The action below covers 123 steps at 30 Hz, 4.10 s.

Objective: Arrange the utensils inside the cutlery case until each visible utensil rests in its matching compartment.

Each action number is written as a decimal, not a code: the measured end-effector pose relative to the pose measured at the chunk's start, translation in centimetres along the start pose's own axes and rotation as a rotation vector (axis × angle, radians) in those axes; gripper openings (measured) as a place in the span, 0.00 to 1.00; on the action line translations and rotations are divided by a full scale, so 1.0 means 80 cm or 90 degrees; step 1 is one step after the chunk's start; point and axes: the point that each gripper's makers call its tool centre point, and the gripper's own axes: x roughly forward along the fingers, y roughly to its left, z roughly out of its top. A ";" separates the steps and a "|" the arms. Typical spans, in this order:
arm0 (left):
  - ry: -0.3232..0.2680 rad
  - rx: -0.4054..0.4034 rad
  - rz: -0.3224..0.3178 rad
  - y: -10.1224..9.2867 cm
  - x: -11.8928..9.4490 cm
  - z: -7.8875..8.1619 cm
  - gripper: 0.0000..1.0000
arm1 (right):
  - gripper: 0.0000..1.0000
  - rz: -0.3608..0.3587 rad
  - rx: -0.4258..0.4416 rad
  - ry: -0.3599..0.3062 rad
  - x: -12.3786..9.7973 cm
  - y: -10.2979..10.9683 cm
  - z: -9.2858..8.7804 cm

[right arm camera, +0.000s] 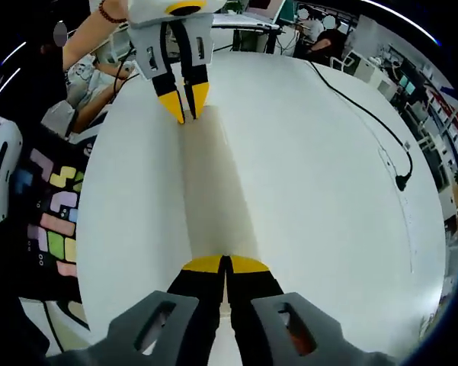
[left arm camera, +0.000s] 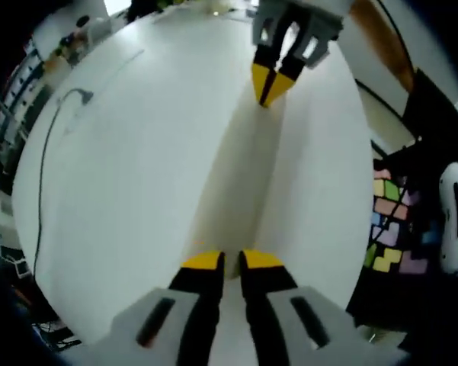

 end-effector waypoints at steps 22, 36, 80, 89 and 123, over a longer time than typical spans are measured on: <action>0.088 0.058 -0.019 0.023 -0.002 -0.007 0.06 | 0.00 0.006 0.000 0.077 -0.011 -0.008 -0.030; 0.149 0.119 0.051 0.029 0.001 -0.008 0.00 | 0.00 -0.029 0.028 0.101 -0.010 -0.010 -0.031; 0.102 0.119 0.068 0.034 -0.013 -0.012 0.12 | 0.23 -0.019 0.023 0.054 -0.031 -0.016 -0.031; 0.053 0.161 0.055 0.020 -0.004 0.000 0.41 | 0.41 -0.014 -0.002 0.040 -0.014 -0.006 -0.039; 0.044 0.148 0.033 0.022 0.036 -0.002 0.47 | 0.44 0.009 -0.045 0.095 0.022 -0.006 -0.039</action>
